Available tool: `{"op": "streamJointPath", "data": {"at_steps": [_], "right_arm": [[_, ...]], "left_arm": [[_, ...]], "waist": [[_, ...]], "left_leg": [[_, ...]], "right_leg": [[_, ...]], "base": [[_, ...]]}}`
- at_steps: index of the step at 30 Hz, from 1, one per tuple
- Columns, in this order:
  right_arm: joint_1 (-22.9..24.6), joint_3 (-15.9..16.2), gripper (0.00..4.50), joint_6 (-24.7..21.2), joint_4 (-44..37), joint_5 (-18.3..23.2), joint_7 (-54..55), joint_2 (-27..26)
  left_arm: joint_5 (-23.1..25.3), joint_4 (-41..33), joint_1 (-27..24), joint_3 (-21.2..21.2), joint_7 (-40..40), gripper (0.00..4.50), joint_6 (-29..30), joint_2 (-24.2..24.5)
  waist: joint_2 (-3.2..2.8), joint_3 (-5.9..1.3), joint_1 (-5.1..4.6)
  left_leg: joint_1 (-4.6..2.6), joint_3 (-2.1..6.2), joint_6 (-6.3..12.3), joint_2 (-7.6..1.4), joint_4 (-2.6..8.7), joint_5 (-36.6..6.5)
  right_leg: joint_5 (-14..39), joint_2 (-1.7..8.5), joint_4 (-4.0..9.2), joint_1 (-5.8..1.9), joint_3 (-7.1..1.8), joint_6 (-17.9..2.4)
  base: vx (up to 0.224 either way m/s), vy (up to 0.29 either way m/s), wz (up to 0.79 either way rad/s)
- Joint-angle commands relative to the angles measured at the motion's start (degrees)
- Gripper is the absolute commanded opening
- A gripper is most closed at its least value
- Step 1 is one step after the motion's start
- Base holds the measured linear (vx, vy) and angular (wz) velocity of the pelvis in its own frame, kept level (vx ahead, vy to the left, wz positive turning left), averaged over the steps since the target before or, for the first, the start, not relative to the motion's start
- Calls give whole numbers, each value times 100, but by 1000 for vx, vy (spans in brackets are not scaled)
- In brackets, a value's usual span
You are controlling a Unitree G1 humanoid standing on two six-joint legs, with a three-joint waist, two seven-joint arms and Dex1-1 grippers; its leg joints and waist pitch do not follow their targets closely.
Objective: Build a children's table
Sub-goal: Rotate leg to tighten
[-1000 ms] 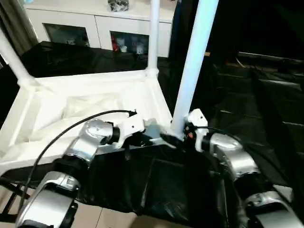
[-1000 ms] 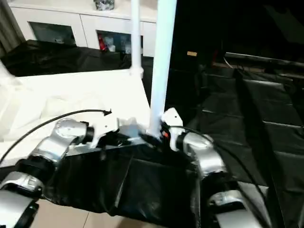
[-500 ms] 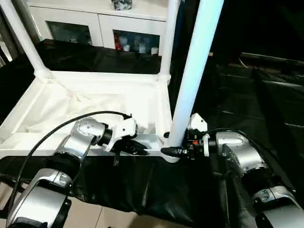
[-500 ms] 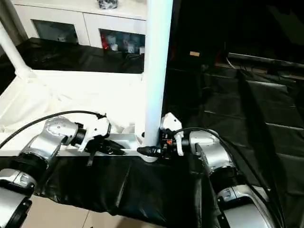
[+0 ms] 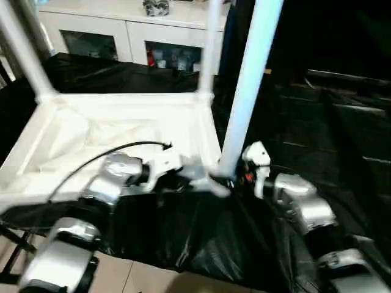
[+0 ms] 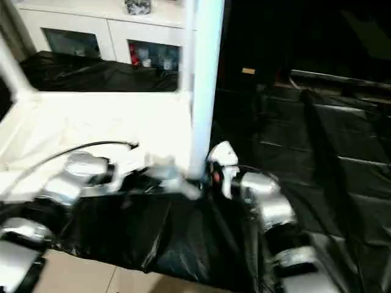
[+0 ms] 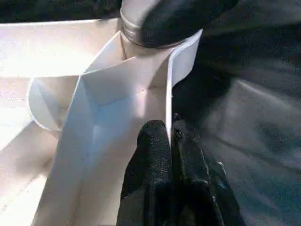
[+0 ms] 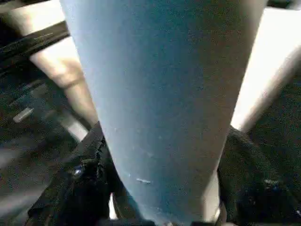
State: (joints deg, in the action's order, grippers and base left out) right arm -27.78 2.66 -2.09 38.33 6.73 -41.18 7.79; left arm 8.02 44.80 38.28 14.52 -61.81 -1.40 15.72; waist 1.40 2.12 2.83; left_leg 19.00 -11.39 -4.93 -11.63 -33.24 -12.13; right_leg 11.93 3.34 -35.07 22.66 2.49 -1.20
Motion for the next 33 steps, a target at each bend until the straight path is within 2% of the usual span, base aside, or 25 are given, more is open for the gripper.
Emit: {"op": "streamJointPath", "data": {"at_steps": [1, 2, 3, 4, 7, 8, 9, 13, 14, 15, 18, 21, 25, 27, 28, 29, 33], "right_arm": [[4, 115, 264, -210, 285, -238, 772, -288], [2, 114, 264, -212, 290, -240, 789, -295], [-141, 62, 264, -219, 564, -301, 1449, -594], [-210, 42, 264, -236, 659, -296, 1645, -718], [-364, 38, 264, -170, 763, -306, 1881, -970], [-385, 101, 264, -84, 737, -388, 1876, -992], [-393, 145, 319, -2, 709, -446, 1843, -995], [-378, 114, 339, 102, 544, -359, 1457, -815], [-367, 118, 371, 76, 507, -310, 1253, -701], [-355, 130, 379, 61, 473, -274, 1066, -601], [-263, 261, 380, 81, 320, -221, 255, -158], [-170, 361, 380, 71, 163, -98, -587, 232], [-108, 457, 380, -49, -76, 71, -1620, 594], [-113, 471, 380, -66, -91, 84, -1734, 632], [-130, 504, 351, -79, -104, 118, -1956, 704], [-159, 537, 344, -79, -103, 149, -2172, 774], [-254, 652, 318, -134, -104, 236, -2719, 933]], "left_arm": [[115, 116, -149, 112, 637, 0, 316, -384], [116, 116, -149, 112, 646, 0, 320, -390], [122, 89, -119, 129, 882, 0, 425, -640], [116, 92, -100, 135, 956, 0, 443, -736], [146, 128, -43, 216, 1075, 0, 425, -879], [166, 127, -40, 238, 1093, 0, 411, -891], [175, 122, -43, 244, 1104, 0, 414, -894], [204, -18, -113, 250, 943, 0, 302, -730], [180, -59, -151, 244, 832, 0, 243, -655], [158, -86, -180, 238, 744, 0, 210, -594], [61, -142, -284, 237, 264, 0, 59, -335], [-40, -120, -320, 228, -159, 0, -76, -94], [-145, -65, -307, 231, -719, 0, -326, 174], [-163, -55, -305, 229, -794, 0, -365, 205], [-202, -22, -293, 200, -905, 0, -380, 246], [-227, 36, -267, 176, -1011, 0, -413, 293], [-266, 198, -176, 170, -1302, 0, -500, 430]], "waist": [[26, -202, -17], [30, -204, -23], [15, -208, -49], [20, -208, -67], [16, -223, -96], [-2, -218, -91], [13, -231, -90], [9, -243, -82], [12, -244, -80], [12, -252, -77], [27, -273, -68], [26, -269, -56], [12, -253, -35], [3, -254, -21], [-14, -254, -12], [19, -261, -8], [18, -269, 44]], "left_leg": [[0, 120, 79, -196, 423, -1197], [1, 122, 78, -194, 425, -1202], [13, 122, 79, -189, 428, -1228], [18, 125, 63, -184, 429, -1230], [26, 128, 92, -171, 421, -1218], [32, 129, 104, -170, 424, -1221], [42, 120, 159, -167, 413, -1168], [52, 115, 247, -175, 404, -1061], [54, 110, 281, -172, 400, -1034], [59, 105, 326, -174, 390, -982], [77, 100, 429, -168, 369, -832], [80, 81, 580, -175, 352, -712], [68, 85, 530, -197, 370, -837], [65, 74, 506, -209, 365, -841], [62, 73, 481, -215, 366, -834], [62, 70, 473, -212, 360, -808], [64, 58, 530, -199, 341, -685]], "right_leg": [[2041, 471, 558, -175, -284, -926], [2033, 470, 557, -177, -285, -921], [1972, 469, 552, -173, -289, -937], [1972, 468, 550, -175, -286, -943], [1874, 463, 547, -184, -287, -940], [1838, 461, 549, -188, -285, -937], [1642, 459, 535, -202, -291, -955], [1399, 463, 509, -218, -290, -1023], [1331, 457, 507, -225, -286, -1051], [1174, 454, 490, -234, -285, -1097], [852, 454, 455, -273, -279, -1187], [540, 452, 430, -268, -280, -1319], [784, 441, 443, -272, -262, -1321], [771, 429, 431, -266, -253, -1335], [745, 443, 422, -260, -256, -1359], [725, 442, 421, -269, -253, -1367], [610, 439, 401, -276, -253, -1393]], "base": [[0, 0, 0], [0, 0, 0], [0, 0, 0], [0, 0, 0], [0, 0, 0], [0, 0, 0], [0, 0, 0], [0, 0, 0], [0, 0, 0], [0, 0, 0], [0, 0, 0], [0, 0, 0], [0, 0, 0], [0, 0, 0], [0, 0, 0], [0, 0, 0], [0, 0, 0]]}}
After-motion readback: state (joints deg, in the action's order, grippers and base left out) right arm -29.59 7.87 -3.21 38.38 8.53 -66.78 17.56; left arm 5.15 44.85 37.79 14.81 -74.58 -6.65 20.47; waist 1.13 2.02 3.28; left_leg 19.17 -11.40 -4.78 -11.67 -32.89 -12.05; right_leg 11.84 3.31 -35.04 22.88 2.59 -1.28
